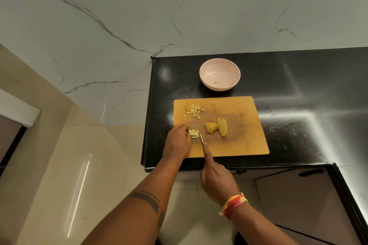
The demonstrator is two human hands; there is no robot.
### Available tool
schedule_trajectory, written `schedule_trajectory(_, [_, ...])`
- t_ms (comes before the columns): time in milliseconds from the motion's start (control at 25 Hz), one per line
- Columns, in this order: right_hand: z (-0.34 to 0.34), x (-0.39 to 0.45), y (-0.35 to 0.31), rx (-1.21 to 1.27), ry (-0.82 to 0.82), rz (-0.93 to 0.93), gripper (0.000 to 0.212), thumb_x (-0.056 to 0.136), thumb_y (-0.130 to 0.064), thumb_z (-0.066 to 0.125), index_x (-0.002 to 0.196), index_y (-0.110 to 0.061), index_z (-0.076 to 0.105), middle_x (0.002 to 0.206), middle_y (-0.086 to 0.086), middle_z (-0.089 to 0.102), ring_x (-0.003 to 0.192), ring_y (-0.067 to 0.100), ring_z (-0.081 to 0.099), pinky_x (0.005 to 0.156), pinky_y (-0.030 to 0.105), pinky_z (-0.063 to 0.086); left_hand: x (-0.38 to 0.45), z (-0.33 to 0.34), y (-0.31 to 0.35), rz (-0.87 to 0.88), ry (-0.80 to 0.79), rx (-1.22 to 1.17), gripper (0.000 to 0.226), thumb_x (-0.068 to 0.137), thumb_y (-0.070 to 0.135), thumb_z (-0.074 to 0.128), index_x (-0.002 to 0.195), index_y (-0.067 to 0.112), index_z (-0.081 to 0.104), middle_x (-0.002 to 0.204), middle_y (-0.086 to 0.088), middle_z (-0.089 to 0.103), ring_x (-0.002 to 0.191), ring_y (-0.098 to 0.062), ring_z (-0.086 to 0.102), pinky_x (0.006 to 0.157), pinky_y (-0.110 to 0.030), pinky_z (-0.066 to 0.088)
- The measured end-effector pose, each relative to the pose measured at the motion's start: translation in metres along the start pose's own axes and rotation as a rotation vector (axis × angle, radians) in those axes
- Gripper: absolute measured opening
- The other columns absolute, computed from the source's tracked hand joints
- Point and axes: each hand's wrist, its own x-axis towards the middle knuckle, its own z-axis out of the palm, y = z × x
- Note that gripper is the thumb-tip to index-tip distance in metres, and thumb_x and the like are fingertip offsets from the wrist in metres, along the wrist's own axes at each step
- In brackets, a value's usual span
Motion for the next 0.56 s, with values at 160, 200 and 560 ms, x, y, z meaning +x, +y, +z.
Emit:
schedule_trajectory(160, [0.008, 0.009, -0.002, 0.068, 0.019, 0.063, 0.08, 0.101, -0.02, 0.037, 0.161, -0.03, -0.015, 0.073, -0.003, 0.058, 0.059, 0.013, 0.054, 0.049, 0.028, 0.036, -0.004, 0.006, -0.003, 0.017, -0.11, -0.005, 0.056, 0.093, 0.034, 0.071, 0.143, 0.021, 0.052, 0.132, 0.001, 0.048, 0.115, -0.015, 0.055, 0.099, -0.035, 0.053])
schedule_trajectory(200, [0.011, 0.01, -0.004, 0.08, 0.015, 0.065, 0.08, 0.101, -0.02, 0.038, 0.161, -0.03, -0.015, 0.074, -0.003, 0.058, 0.059, 0.013, 0.054, 0.049, 0.027, 0.035, -0.002, 0.006, -0.002, 0.023, -0.123, 0.017, 0.057, 0.092, 0.033, 0.072, 0.144, 0.021, 0.052, 0.132, 0.001, 0.047, 0.116, -0.017, 0.055, 0.099, -0.035, 0.052])
schedule_trajectory(560, [0.001, 0.054, -0.019, 0.122, 0.03, 0.057, 0.082, 0.098, -0.017, 0.04, 0.162, -0.03, -0.009, 0.081, 0.005, 0.065, 0.061, 0.019, 0.057, 0.054, 0.034, 0.045, 0.046, 0.006, 0.019, -0.004, -0.036, 0.07, 0.04, 0.098, 0.022, 0.065, 0.138, 0.021, 0.058, 0.131, -0.002, 0.05, 0.114, -0.02, 0.055, 0.096, -0.033, 0.05])
